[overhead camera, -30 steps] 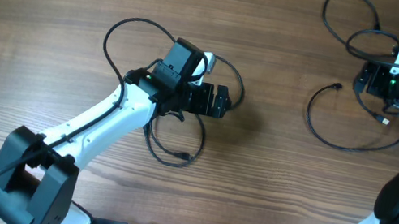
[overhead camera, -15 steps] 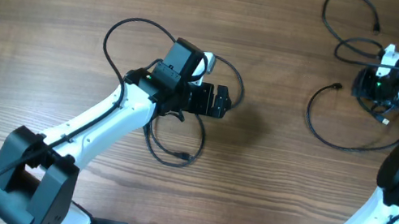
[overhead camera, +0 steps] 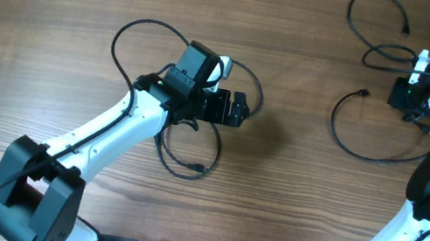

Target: Untangle cables

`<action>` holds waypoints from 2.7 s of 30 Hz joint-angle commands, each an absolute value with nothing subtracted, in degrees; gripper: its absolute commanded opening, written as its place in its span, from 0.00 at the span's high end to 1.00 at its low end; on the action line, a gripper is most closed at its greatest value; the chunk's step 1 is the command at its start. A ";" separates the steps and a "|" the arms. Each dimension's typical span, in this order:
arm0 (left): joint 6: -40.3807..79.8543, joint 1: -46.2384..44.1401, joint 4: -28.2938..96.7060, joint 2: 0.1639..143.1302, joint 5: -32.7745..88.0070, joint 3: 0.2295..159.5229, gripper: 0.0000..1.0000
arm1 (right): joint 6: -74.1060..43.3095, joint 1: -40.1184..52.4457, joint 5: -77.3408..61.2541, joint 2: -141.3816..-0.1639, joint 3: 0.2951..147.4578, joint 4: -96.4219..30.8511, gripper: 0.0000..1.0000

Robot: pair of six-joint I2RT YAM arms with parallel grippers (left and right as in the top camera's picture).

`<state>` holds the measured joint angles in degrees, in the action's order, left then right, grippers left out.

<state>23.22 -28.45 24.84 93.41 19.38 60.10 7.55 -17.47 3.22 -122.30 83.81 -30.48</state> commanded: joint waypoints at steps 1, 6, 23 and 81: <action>22.76 -28.62 24.86 92.38 18.81 59.90 0.00 | 4.14 -18.87 8.16 -123.92 83.59 -29.56 0.87; 22.76 -28.62 24.86 92.38 18.79 59.90 0.01 | 3.84 -24.32 8.56 -123.92 83.59 -27.53 0.93; 22.76 -28.62 24.82 92.38 18.35 59.90 0.00 | 4.38 -36.86 9.32 -123.98 83.59 -13.28 0.95; 32.40 1.58 34.13 92.36 6.94 59.90 0.00 | 1.50 31.35 -23.35 -108.57 84.68 -45.12 0.01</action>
<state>31.77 0.99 34.09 93.41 7.31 60.10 2.83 27.94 -23.97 -104.97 85.43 -45.91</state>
